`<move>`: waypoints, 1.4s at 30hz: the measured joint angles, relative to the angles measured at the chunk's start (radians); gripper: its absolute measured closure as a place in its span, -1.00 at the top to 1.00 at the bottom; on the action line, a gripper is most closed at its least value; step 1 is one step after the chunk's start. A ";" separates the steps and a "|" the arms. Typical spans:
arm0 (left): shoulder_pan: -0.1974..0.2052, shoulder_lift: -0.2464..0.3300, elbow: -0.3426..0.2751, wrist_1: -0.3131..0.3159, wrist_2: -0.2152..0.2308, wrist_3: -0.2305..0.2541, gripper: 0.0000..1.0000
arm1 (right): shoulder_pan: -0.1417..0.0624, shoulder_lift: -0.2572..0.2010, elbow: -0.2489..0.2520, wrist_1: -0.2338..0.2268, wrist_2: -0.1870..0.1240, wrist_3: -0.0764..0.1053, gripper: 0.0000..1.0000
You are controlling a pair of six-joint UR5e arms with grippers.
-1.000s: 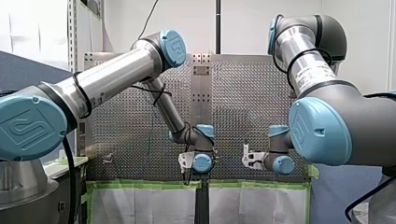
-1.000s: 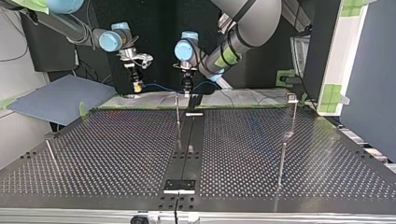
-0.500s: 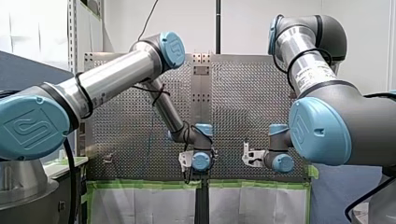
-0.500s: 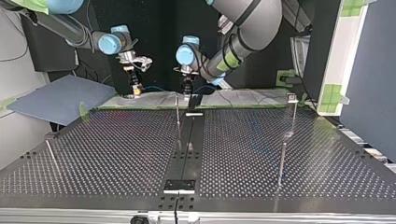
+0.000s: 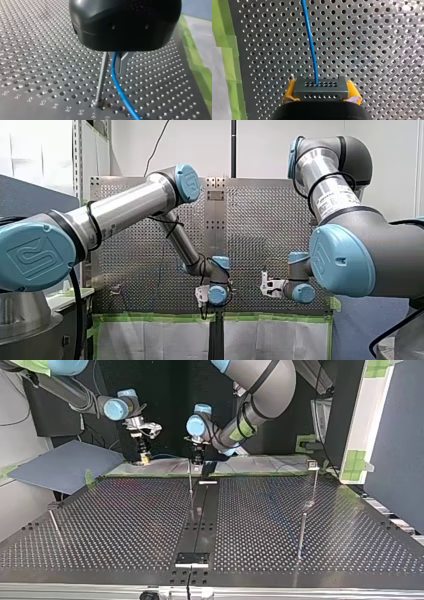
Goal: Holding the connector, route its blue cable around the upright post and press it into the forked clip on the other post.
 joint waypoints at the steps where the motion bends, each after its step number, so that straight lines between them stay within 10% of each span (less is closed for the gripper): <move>1: 0.002 0.000 0.005 -0.003 0.000 -0.002 -0.99 | -0.001 0.000 -0.001 0.000 0.000 0.000 -1.00; 24: 0.049 0.000 0.015 -0.011 0.029 -0.030 -0.91 | -0.023 0.000 -0.031 0.003 0.000 -0.004 -1.00; 26: 0.049 0.000 0.015 -0.012 0.042 -0.029 -0.08 | -0.023 0.000 -0.031 0.004 0.000 -0.004 -1.00; 27: 0.049 0.001 0.015 -0.013 0.048 -0.027 -0.08 | -0.023 0.000 -0.031 0.006 0.000 -0.005 -1.00; 31: 0.050 0.001 0.015 -0.025 0.063 -0.015 0.98 | -0.023 0.000 -0.031 0.008 0.000 -0.006 -1.00; 42: 0.050 0.005 0.007 -0.099 0.054 0.002 0.98 | -0.022 0.000 -0.031 0.015 0.000 -0.007 -1.00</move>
